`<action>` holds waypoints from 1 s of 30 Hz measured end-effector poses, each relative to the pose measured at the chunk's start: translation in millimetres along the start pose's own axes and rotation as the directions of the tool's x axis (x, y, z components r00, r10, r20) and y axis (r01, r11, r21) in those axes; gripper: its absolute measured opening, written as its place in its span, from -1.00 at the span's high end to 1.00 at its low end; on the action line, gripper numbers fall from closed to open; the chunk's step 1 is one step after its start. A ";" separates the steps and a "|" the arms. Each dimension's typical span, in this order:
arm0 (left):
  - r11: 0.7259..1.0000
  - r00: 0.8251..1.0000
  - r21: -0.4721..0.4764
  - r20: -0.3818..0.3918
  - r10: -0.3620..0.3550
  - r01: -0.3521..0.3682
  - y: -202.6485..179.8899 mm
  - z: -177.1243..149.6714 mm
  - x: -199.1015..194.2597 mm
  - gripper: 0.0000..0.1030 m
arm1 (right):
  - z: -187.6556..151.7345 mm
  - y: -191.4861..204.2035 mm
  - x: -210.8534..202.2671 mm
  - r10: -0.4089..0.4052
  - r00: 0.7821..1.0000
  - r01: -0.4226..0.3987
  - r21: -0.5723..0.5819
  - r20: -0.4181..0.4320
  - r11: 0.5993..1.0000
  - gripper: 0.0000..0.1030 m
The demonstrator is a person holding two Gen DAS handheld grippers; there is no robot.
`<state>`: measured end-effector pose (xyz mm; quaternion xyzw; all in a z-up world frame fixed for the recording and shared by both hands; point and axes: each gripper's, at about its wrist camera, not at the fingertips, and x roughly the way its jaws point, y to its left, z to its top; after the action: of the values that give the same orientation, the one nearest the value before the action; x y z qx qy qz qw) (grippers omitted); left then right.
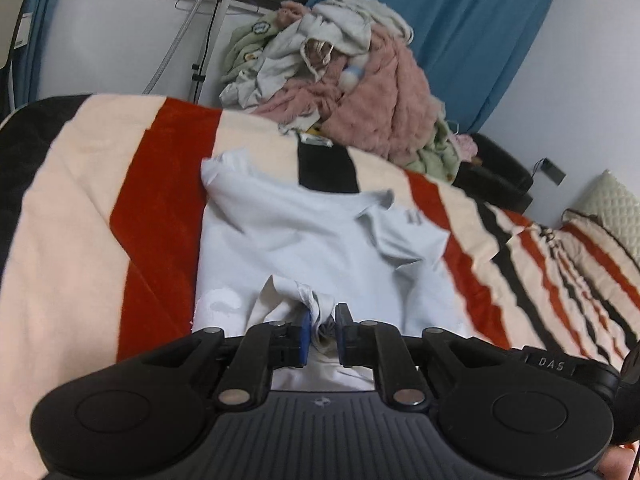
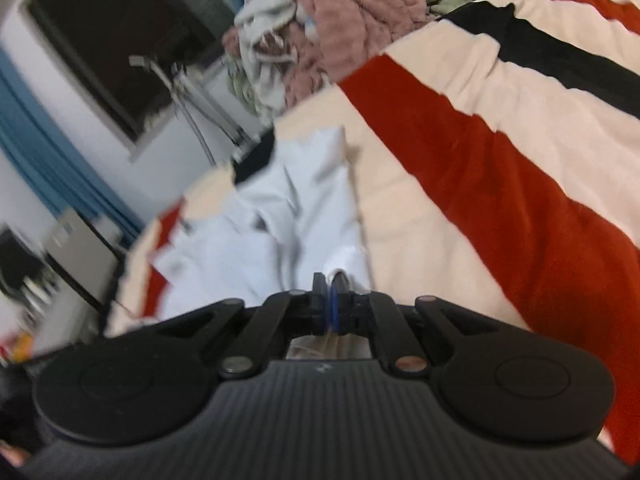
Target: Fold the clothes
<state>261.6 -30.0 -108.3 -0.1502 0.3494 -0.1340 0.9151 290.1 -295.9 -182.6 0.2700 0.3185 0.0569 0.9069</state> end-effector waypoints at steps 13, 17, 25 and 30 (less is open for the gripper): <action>0.976 0.992 0.209 0.123 0.035 -0.061 -52.8 -10.5 -102.8 -0.64 | -7.1 55.3 -102.6 -0.011 0.986 0.052 -0.246 0.165 0.968 -0.50; 0.964 0.984 0.251 0.170 0.045 -0.087 -72.9 -29.3 -154.5 -0.82 | -23.7 67.0 -148.7 0.008 0.976 0.057 -0.287 0.218 0.956 -0.50; 0.961 0.970 0.248 0.233 0.064 -0.123 -81.4 -90.6 -222.5 -0.88 | -81.7 65.1 -217.4 0.011 0.965 0.071 -0.302 0.262 0.951 -0.50; 0.970 0.977 0.209 0.195 0.080 -0.121 -71.0 -118.3 -229.5 -0.88 | -102.0 64.1 -225.8 -0.014 0.964 0.099 -0.312 0.265 0.945 -0.50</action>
<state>5.9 -36.3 -28.7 -0.0422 0.2529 -0.1104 0.9602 53.9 -257.4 -91.8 0.1140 0.1914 0.0460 0.9738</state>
